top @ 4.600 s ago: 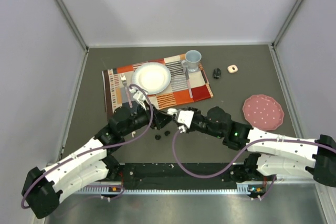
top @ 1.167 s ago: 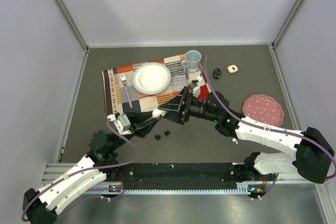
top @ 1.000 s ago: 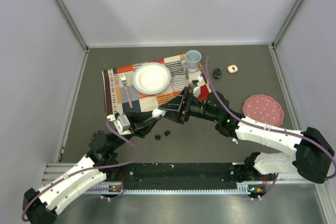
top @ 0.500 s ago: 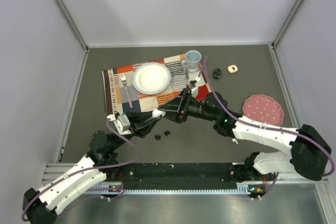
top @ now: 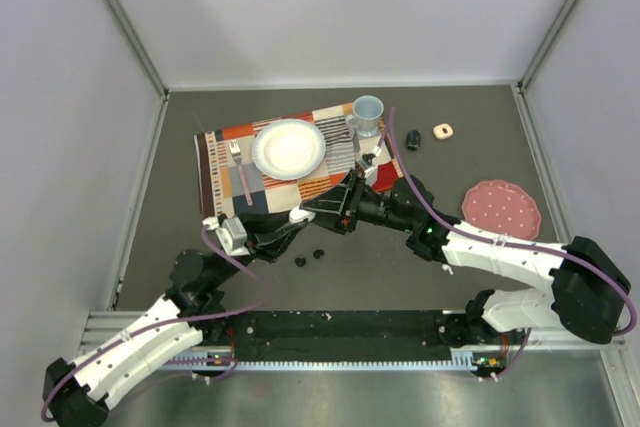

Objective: Insert the wireless bluetooth earbuds into the charging case
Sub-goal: Pass from the left arm to the right

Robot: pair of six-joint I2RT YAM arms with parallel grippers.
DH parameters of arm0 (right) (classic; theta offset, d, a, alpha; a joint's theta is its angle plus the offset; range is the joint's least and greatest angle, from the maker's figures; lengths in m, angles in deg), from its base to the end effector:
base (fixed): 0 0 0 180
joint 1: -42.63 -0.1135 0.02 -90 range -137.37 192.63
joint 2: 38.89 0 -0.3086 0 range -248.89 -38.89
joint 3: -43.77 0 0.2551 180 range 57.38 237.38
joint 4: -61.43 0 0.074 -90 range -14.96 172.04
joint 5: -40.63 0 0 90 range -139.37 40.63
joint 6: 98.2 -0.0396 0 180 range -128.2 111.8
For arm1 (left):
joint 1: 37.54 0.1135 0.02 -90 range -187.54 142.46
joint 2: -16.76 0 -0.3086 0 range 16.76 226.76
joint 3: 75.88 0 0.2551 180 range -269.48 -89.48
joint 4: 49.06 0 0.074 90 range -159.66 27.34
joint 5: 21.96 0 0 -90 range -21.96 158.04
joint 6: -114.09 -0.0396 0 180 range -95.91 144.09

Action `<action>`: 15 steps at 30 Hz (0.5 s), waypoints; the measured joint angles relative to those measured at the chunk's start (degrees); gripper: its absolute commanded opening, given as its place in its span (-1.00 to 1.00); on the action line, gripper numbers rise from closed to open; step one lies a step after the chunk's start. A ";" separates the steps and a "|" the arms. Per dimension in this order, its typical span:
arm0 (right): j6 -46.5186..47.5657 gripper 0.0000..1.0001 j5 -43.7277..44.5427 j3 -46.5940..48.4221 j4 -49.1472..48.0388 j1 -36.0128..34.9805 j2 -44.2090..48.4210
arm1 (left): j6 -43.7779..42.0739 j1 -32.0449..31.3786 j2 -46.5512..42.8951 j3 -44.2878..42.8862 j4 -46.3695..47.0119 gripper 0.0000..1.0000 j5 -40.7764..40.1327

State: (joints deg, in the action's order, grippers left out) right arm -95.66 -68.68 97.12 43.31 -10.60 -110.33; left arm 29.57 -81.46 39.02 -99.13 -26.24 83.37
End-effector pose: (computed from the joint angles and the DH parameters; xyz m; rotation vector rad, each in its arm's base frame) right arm 0.1545 0.2286 0.3269 0.2676 2.0449 2.0320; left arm 0.0591 -0.0714 0.2801 0.6261 1.0466 -0.9118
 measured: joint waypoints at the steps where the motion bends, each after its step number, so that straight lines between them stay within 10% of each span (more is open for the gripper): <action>1: 0.22 -0.29 0.04 0.00 0.04 0.00 0.00 | 0.22 0.00 0.09 -0.02 -0.04 -0.46 -0.09; 15: 2.60 -0.34 0.15 0.13 0.83 -0.37 0.00 | 1.70 -0.09 2.40 -1.53 -2.38 -0.26 -0.59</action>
State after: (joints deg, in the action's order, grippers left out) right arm -93.06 -68.52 97.25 44.14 -10.98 -110.33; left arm 31.27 -81.55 41.42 -100.66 -28.62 82.78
